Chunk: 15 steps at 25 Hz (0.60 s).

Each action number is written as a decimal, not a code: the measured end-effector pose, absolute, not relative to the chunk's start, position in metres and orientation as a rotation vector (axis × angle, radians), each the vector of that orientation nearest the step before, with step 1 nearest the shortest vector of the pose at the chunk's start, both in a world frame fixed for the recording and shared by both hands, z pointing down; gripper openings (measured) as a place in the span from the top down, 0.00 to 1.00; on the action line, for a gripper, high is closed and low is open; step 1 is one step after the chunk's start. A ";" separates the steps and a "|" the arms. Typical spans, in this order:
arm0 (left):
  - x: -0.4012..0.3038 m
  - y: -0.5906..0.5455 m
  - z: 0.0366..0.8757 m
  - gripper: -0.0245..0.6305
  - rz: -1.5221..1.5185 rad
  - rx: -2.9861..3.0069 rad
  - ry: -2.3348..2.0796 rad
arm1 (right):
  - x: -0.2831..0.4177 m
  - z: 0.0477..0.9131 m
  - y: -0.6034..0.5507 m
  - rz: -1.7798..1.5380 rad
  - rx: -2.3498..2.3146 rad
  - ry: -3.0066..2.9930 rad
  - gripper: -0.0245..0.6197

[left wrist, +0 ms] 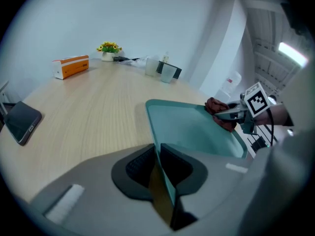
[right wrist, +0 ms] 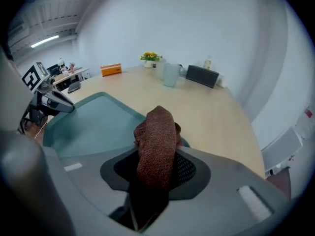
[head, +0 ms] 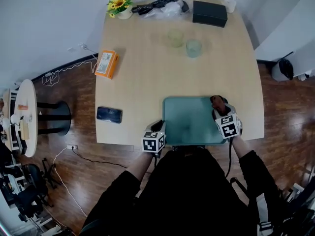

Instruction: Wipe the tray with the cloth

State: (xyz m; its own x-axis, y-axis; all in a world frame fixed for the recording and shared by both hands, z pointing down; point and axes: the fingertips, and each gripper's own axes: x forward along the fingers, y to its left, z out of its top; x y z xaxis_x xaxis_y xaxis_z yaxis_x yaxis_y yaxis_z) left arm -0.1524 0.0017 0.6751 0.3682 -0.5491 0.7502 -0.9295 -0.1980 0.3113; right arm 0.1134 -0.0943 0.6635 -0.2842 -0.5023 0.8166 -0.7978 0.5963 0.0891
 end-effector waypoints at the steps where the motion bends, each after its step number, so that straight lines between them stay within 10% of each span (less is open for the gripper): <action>1: -0.153 0.001 0.675 0.93 0.633 1.871 -1.289 | 0.126 0.662 -0.098 0.435 1.065 -1.937 0.75; 7: -0.155 0.002 0.677 0.93 0.634 1.870 -1.293 | 0.126 0.662 -0.101 0.482 1.131 -1.909 0.75; 15: -0.154 0.001 0.675 0.93 0.634 1.868 -1.289 | -0.101 0.661 -0.081 0.310 0.675 -2.137 0.75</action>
State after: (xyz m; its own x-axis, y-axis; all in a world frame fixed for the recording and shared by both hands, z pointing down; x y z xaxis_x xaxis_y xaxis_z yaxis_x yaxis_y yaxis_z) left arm -0.1535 0.0013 0.6747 0.3658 -0.5498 0.7509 -0.9304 -0.1966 0.3093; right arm -0.1006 -0.0806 0.6605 -0.4920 -0.3562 0.7943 -0.5672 0.8234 0.0180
